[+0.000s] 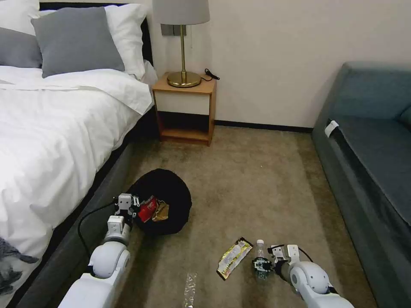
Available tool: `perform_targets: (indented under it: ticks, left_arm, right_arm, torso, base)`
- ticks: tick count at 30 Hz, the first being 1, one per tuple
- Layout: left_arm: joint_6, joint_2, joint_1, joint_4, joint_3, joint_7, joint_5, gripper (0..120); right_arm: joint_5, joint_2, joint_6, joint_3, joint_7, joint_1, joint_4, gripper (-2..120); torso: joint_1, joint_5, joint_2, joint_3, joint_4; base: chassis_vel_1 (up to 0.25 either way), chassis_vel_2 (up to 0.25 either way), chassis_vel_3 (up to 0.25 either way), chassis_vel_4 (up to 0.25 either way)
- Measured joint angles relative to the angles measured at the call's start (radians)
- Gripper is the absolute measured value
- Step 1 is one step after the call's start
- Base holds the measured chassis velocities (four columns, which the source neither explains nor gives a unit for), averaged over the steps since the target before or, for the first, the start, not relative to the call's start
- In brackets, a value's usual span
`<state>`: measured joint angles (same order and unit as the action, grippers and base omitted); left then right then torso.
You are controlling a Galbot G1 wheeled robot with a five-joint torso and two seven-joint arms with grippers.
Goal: Pick up the trash bin, then pick up the garbage on the floor and place it into the trash bin.
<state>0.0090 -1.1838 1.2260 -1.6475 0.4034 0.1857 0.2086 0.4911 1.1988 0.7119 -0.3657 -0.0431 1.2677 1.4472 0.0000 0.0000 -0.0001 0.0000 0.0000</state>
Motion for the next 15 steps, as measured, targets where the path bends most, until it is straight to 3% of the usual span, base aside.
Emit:
perform_targets:
  ticks: [15]
  left_arm:
    - [0.001, 0.000, -0.011, 0.003, -0.008, 0.000, 0.001, 4]
  right_arm:
    - [-0.021, 0.002, -0.017, -0.020, -0.007, 0.001, 0.000, 26]
  torso:
    - [0.000, 0.0001, 0.000, 0.000, 0.0000]
  base:
    - [0.000, 0.000, 0.000, 0.000]
